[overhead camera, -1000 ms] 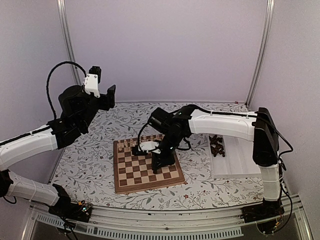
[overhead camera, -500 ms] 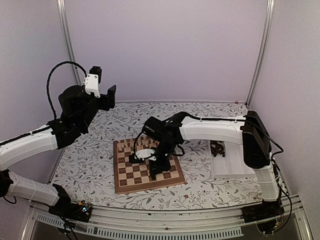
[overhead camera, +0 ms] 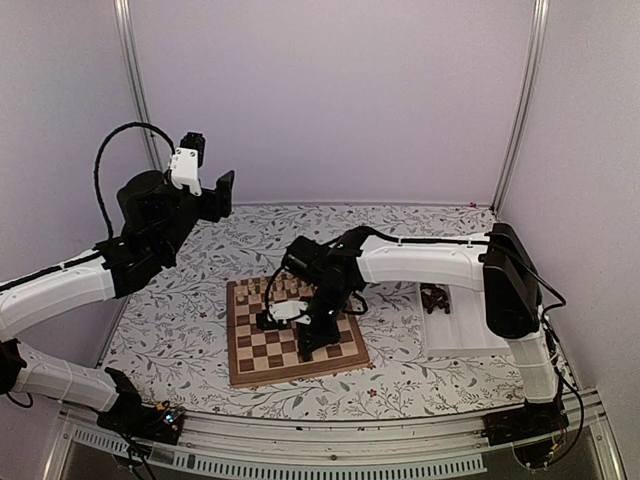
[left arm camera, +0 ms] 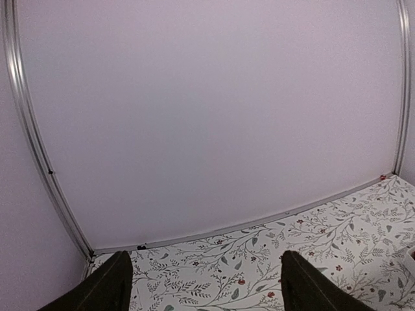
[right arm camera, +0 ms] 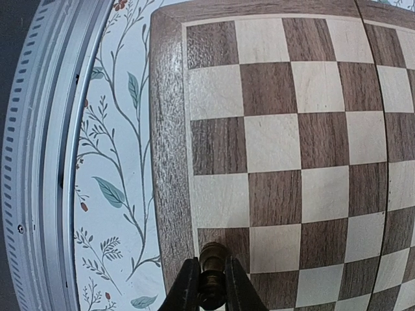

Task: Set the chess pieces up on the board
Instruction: Place the chess piece on the chessboard.

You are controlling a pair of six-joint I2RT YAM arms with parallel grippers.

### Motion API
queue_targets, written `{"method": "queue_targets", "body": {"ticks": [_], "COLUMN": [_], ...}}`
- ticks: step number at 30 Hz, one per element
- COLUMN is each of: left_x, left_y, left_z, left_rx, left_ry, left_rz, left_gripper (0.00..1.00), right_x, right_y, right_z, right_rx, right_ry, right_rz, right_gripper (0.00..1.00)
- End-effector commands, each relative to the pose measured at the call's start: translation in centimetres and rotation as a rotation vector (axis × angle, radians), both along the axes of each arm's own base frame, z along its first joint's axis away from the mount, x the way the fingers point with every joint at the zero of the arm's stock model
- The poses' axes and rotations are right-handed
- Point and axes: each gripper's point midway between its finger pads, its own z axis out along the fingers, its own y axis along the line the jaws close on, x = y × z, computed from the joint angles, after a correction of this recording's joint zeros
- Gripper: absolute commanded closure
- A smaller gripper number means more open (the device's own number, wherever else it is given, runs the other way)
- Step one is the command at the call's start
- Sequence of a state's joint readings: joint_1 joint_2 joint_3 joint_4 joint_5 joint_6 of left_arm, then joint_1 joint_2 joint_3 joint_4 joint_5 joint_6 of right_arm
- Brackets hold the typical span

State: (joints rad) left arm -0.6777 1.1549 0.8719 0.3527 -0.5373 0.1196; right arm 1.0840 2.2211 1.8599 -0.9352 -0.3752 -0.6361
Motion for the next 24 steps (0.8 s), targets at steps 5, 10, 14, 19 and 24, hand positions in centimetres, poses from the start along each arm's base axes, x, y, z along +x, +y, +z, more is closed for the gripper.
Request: {"method": "queue_targets", "body": {"ticks": [5,10,14,19,24], "left_x": [-0.12,-0.12,-0.13,-0.09,-0.1], "left_y": [-0.05,-0.15,-0.3,-0.32,-0.38], "left_z": [0.18,0.17,0.12,0.08,0.03], "left_rx": [-0.002,-0.005,-0.006,-0.007,-0.007], "left_ry": [-0.001,0.001,0.004,0.006,0.008], "left_rz": [-0.017,-0.022,-0.029,-0.031,-0.034], "left_gripper": [0.2,0.2,0.2,0.2,0.2], "right_x": [-0.69,-0.32,0.04,-0.02,-0.15], "right_y": [0.6,0.68,0.67,0.66,0.72], "right_z": [-0.37,-0.35,-0.25,-0.35,-0.35], "right_rx": [-0.01,-0.01,-0.011,-0.014,-0.012], "right_ry": [0.0,-0.024,-0.043,-0.048,-0.054], "right_rz": [0.007,-0.003,-0.013,-0.013,-0.01], "right_gripper": [0.84,0.78,0.73,0.69,0.67]}}
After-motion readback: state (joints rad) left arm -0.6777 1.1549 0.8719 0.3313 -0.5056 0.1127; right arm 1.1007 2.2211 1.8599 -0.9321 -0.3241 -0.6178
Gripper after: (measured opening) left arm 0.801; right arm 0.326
